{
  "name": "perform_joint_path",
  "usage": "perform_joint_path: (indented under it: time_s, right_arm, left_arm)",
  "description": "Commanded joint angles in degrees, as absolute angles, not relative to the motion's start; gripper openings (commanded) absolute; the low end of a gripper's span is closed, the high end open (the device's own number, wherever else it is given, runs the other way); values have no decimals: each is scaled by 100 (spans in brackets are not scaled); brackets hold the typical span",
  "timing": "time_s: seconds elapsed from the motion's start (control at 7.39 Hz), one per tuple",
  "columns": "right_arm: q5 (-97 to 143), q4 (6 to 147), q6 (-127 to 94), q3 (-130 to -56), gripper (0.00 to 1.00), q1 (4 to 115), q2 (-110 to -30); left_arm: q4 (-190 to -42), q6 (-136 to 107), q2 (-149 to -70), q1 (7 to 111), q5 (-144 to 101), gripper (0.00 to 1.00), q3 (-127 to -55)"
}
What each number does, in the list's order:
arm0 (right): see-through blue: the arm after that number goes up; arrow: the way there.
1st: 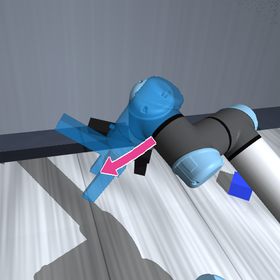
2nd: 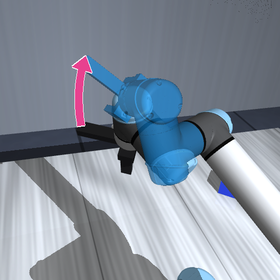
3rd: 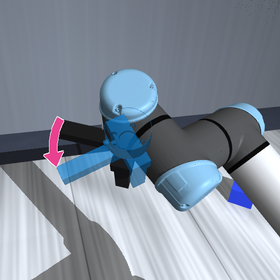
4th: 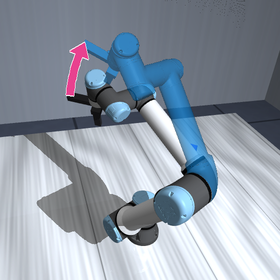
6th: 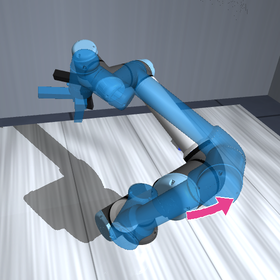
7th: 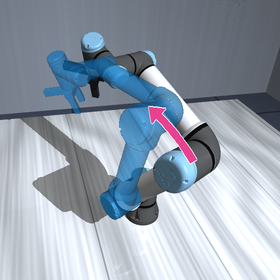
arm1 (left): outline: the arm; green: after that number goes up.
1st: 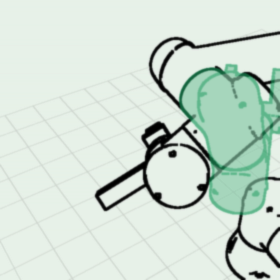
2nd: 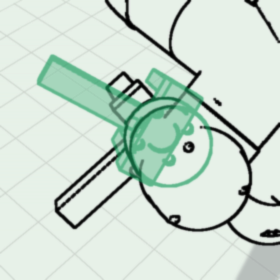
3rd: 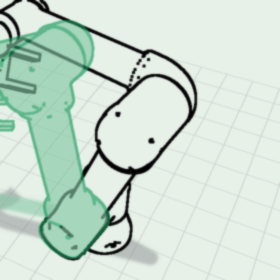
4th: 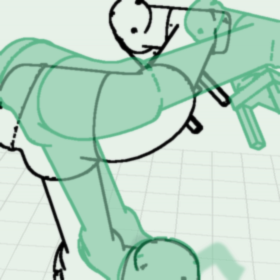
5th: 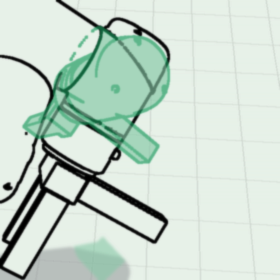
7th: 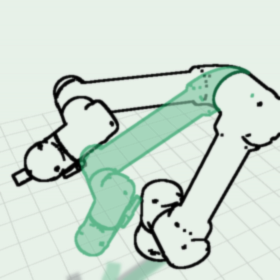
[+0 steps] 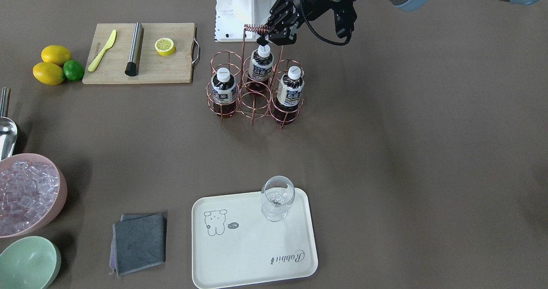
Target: Take tea from basket to plate
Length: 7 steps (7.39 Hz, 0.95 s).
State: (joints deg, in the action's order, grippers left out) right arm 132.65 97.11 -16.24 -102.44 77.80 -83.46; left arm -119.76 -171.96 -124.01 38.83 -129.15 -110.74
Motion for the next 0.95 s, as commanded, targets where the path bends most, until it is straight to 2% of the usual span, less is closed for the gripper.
perform_joint_path:
  time_s: [0.0,0.27,0.54,0.81]
  right_arm:
    - [13272,9685,-3830,-10712,100,6755,-7579]
    - [12982,9973,-4069,-10819,100,6137,-7096]
    - [13087,10903,-4226,-10828,99,5908,-6288]
    - [13000,10916,-5653,-10907,99,5259,-5830]
  left_arm:
    - [-12067,-17357,-12428,3894,-12920,0,-11074]
    - [-12067,-17358,-12428,3894,-12920,0,-11074]
    - [-12067,-17358,-12419,3894,-12920,0,-11066]
    - [-12076,-17358,-12410,3894,-12920,0,-11065]
